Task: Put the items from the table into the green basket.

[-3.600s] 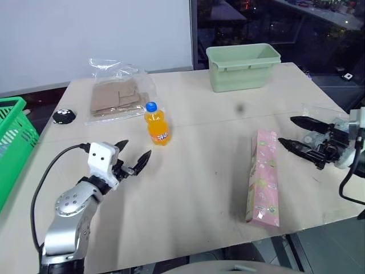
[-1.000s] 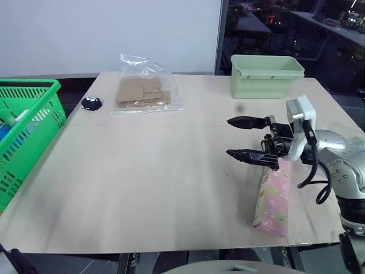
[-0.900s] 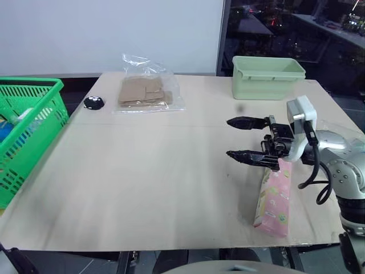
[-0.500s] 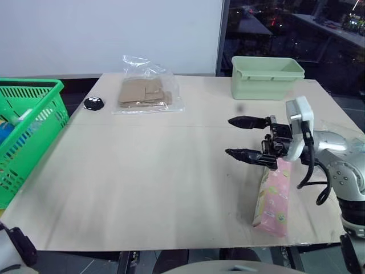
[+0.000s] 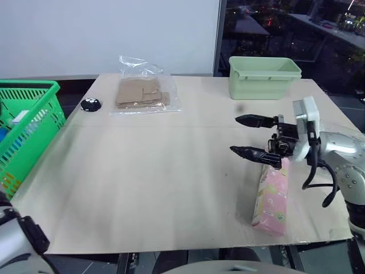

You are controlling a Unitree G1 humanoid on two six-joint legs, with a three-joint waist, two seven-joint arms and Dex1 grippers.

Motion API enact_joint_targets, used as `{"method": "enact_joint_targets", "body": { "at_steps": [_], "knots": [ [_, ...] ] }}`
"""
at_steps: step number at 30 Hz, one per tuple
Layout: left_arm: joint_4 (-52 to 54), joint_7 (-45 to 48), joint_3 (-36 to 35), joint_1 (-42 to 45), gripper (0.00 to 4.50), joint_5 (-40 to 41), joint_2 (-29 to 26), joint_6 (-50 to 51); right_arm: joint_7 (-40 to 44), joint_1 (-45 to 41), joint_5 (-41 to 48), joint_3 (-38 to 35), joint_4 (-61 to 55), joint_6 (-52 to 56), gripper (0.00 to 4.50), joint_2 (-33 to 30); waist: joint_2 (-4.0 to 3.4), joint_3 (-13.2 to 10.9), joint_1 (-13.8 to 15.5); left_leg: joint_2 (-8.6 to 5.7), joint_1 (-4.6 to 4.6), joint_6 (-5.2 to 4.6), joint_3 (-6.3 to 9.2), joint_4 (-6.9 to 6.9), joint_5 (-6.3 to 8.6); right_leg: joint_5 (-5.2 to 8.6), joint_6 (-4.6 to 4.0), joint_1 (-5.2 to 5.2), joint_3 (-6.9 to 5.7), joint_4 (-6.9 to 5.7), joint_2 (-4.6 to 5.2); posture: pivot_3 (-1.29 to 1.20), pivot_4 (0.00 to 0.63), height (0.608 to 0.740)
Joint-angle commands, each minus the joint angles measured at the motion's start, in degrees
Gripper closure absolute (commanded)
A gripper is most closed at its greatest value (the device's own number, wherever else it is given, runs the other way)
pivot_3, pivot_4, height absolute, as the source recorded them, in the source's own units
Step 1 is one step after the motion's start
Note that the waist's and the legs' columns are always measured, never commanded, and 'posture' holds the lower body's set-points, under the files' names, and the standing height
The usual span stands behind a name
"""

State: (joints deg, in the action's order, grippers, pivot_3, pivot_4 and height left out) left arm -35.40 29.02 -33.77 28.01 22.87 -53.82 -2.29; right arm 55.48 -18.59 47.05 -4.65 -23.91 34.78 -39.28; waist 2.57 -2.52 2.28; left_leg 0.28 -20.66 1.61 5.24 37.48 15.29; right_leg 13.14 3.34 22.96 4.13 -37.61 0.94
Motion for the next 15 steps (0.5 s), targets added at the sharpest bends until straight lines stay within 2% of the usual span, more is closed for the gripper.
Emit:
{"method": "enact_joint_targets", "body": {
  "at_steps": [1,4,7,10,13,15],
  "knots": [
    [22.6,11.8,7.4,-6.3,0.05,8.1,0.7,12.5,-2.9,3.8,-2.8,-2.7,-2.4,0.4,0.00,-2.8,0.00,0.1,-0.7,0.01,0.01,0.00,-0.07,0.00,0.00,0.00,0.00,0.00,0.07,0.01,0.00,0.03,0.000,0.740],
    [34.4,18.0,11.8,-12.1,0.05,10.7,-1.2,19.9,-7.1,8.7,-7.5,-3.4,-3.9,0.4,0.00,-4.9,-0.37,0.0,-2.2,0.02,0.02,-0.02,-0.17,-0.02,0.01,0.01,0.00,0.04,0.18,0.01,-0.02,-0.01,0.000,0.740],
    [40.9,23.3,14.5,-15.9,0.05,10.6,-4.3,23.9,-11.8,14.2,-11.6,-4.8,-6.8,2.5,0.00,-7.7,-0.58,-0.1,-4.1,0.14,0.03,-0.04,-0.25,-0.06,0.02,0.08,-0.07,0.17,0.29,-0.11,-0.18,-0.05,0.000,0.740],
    [43.7,28.4,15.8,-18.5,0.05,9.3,-7.7,25.4,-21.1,16.6,-11.1,-5.5,-12.0,16.9,0.00,-10.4,-0.76,-0.2,-5.7,0.24,0.07,-0.04,-0.34,-0.07,0.02,0.22,-0.05,0.23,0.39,-0.20,-0.31,-0.07,0.001,0.740],
    [46.2,33.3,16.1,-20.1,0.05,9.6,-10.3,26.1,-33.5,12.8,-8.0,-6.3,-15.3,32.5,0.00,-3.2,-0.82,-0.3,-6.8,0.33,0.12,-0.04,-0.36,-0.06,0.02,0.40,-0.14,0.23,0.48,-0.24,-0.45,-0.09,0.009,0.740],
    [47.3,35.6,16.5,-20.6,0.05,8.9,-11.0,25.1,-41.1,10.4,-8.8,-6.9,-15.6,41.1,0.00,4.8,-0.90,-0.4,-7.4,0.34,0.18,-0.04,-0.38,-0.04,0.01,0.38,-0.21,0.22,0.54,-0.25,-0.50,-0.09,0.011,0.740]
  ]
}}
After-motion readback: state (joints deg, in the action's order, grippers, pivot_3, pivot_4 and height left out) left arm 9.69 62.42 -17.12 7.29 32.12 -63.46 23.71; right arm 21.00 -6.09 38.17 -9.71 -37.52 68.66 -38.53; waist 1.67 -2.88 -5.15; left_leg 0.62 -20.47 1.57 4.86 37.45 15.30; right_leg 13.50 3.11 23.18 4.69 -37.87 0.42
